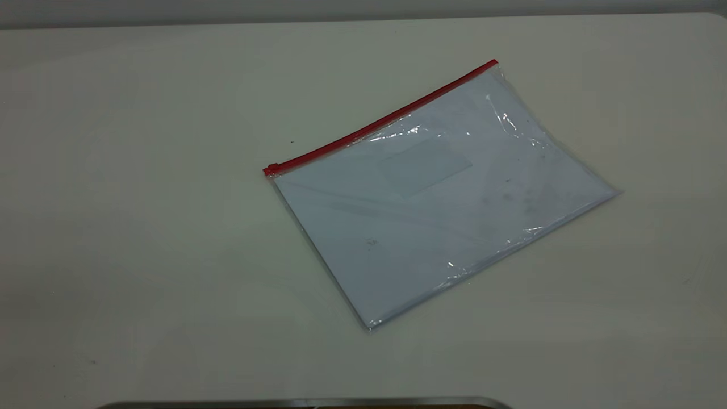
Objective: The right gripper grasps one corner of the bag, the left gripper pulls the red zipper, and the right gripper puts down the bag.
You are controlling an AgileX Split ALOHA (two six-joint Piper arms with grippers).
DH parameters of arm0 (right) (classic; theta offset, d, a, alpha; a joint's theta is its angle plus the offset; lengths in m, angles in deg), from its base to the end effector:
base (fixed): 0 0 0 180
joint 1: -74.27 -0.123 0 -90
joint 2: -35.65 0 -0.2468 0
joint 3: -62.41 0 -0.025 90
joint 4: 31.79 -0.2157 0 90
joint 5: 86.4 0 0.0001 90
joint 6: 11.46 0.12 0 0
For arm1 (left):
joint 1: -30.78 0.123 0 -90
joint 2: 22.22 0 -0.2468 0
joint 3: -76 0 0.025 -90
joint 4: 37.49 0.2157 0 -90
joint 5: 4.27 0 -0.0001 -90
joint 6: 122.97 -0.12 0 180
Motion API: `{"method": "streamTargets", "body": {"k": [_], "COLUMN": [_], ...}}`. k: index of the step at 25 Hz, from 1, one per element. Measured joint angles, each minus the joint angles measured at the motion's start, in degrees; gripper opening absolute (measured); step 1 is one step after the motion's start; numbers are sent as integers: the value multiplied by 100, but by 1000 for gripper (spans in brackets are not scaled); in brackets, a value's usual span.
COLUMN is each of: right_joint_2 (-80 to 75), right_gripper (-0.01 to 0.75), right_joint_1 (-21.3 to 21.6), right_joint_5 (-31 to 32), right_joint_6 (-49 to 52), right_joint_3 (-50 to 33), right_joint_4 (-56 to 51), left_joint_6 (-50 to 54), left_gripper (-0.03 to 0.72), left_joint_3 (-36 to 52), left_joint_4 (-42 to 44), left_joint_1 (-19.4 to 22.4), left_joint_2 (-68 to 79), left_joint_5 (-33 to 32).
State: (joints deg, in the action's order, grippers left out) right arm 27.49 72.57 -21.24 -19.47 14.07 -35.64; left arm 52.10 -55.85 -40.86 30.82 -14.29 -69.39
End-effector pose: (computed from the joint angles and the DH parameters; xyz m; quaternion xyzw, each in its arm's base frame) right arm 0.0235 0.0080 0.2351 -0.0764 0.8693 0.0066 0.4882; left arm 0.0231 -0.0064 0.2361 0.0395 0.8699 -0.0080 0.4915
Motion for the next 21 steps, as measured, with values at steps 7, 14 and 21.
{"method": "streamTargets", "body": {"k": [7,14,21], "right_joint_2": [0,0,0], "right_gripper": [591,591,591], "right_joint_1": [0,0,0], "right_joint_5": [-11,-16,-16], "right_joint_6": [68,68,68], "right_joint_3": [0,0,0], "right_joint_4": [61,61,61], "left_joint_6": [0,0,0], "left_gripper": [588,588,588], "left_joint_3": [0,0,0], "left_joint_4": [0,0,0], "left_joint_1": [0,0,0], "left_joint_2": [0,0,0], "left_joint_5": [0,0,0]}}
